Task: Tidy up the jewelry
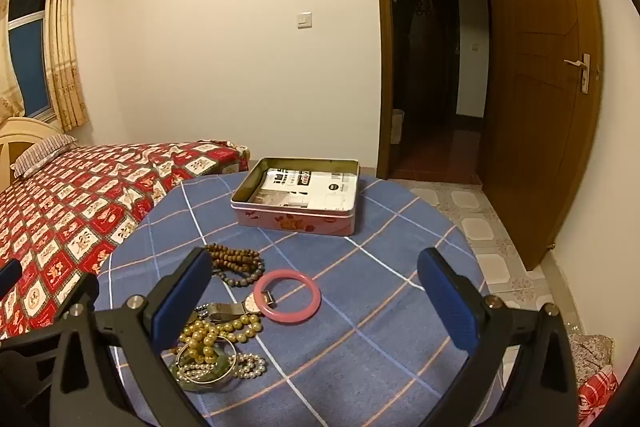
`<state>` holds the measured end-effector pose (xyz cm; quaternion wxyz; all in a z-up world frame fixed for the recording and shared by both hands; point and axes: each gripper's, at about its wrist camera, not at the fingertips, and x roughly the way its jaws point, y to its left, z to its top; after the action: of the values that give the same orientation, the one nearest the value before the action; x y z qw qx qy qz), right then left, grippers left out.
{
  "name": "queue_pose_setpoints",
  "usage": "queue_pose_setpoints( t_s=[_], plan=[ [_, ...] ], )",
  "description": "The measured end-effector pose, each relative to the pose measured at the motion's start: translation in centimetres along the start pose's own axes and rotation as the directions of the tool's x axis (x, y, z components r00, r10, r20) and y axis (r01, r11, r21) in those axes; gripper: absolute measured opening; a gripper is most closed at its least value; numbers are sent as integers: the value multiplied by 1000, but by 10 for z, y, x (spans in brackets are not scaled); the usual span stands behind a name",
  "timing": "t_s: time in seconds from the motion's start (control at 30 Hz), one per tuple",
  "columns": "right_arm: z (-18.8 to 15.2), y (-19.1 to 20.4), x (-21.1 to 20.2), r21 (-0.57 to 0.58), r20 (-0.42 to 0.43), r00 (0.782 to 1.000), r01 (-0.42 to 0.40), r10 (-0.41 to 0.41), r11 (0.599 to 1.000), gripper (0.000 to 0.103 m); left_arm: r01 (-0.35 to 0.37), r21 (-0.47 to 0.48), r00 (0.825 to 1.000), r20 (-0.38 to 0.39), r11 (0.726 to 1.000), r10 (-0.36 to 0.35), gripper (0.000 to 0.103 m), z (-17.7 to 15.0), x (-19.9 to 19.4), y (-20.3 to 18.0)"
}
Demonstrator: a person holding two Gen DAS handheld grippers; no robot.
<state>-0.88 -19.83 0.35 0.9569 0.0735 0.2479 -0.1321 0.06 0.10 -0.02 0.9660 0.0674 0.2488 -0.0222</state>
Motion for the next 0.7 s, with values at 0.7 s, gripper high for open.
queue_pose_setpoints(
  t_s=[0.7],
  plan=[
    [-2, 1, 9, -14, -17, 1000, 10, -10, 1000, 103, 22, -25, 998, -59, 999, -24, 102, -9, 15, 2]
  ],
)
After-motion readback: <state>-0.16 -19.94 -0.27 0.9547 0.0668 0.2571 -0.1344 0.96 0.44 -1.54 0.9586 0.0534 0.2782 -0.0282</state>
